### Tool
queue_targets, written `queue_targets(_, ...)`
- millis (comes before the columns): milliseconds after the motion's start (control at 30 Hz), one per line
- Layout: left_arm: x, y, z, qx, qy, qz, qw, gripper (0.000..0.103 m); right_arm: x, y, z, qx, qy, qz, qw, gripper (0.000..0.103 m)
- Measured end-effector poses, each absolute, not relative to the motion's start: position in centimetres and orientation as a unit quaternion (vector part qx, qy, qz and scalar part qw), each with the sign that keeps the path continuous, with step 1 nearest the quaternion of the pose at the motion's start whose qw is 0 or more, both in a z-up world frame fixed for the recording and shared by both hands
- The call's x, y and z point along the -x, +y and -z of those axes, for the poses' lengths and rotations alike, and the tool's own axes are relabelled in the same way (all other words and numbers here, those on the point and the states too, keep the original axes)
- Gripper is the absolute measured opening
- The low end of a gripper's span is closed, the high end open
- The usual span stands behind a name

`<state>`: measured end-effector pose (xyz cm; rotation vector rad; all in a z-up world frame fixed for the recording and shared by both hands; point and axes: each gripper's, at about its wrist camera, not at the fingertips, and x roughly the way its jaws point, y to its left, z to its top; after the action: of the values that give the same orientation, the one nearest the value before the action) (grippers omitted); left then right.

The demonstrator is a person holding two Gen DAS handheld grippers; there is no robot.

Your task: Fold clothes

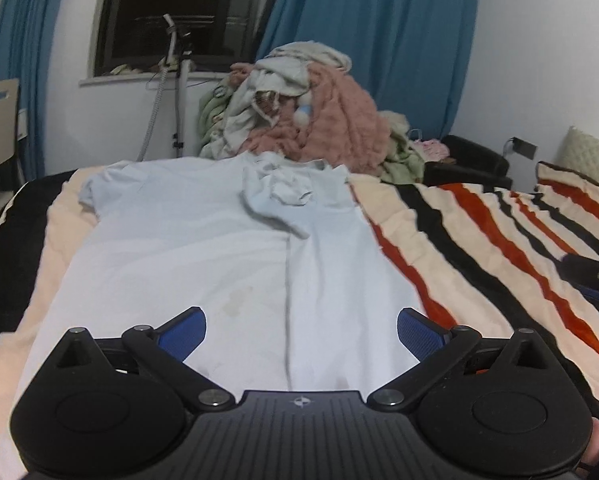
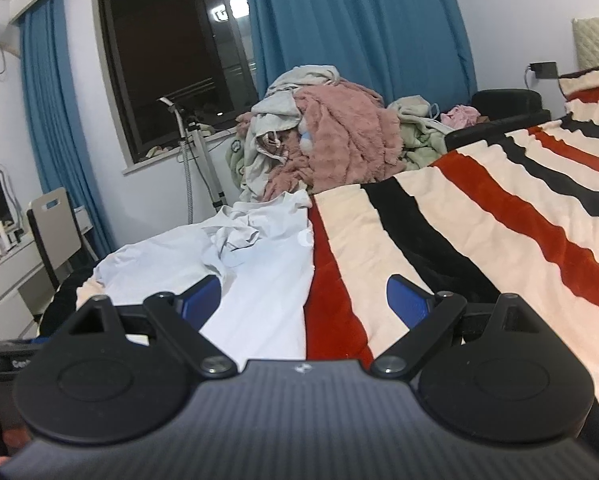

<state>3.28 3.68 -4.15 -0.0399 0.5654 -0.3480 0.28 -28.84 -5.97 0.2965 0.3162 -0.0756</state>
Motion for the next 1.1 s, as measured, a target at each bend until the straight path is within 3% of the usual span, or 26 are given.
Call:
queue_targets(333,-0.6,4.4,2.2,0.03,0.234,0.168,0.957,0.103,-2.3,-28.9,5.1,-0.206,0.196,-0.006,0.959,0.091)
queue_targets(533,-1.6,6.3,2.4,0.069,0.234,0.125,0.962,0.103,-10.9,-28.2,5.3,-0.226,0.258,-0.095,0.935,0.091)
queue_targets(633,-2.9,7.2,3.0,0.09,0.243,0.106,0.96,0.103,-16.4,-26.4,6.2,-0.208,0.276,-0.138,0.928,0.079)
queue_targets(867,-7.3,9.1,5.0,0.122,0.234,0.061,0.963,0.103,-30.4,-22.7,10.8,-0.229,0.285,-0.145,0.919,0.08)
queue_targets(1100,-11.8,11.7,8.0,0.184,0.263,0.031,0.947,0.103,-37.4,-19.0,14.2,-0.175,0.29,-0.15,0.929,0.08)
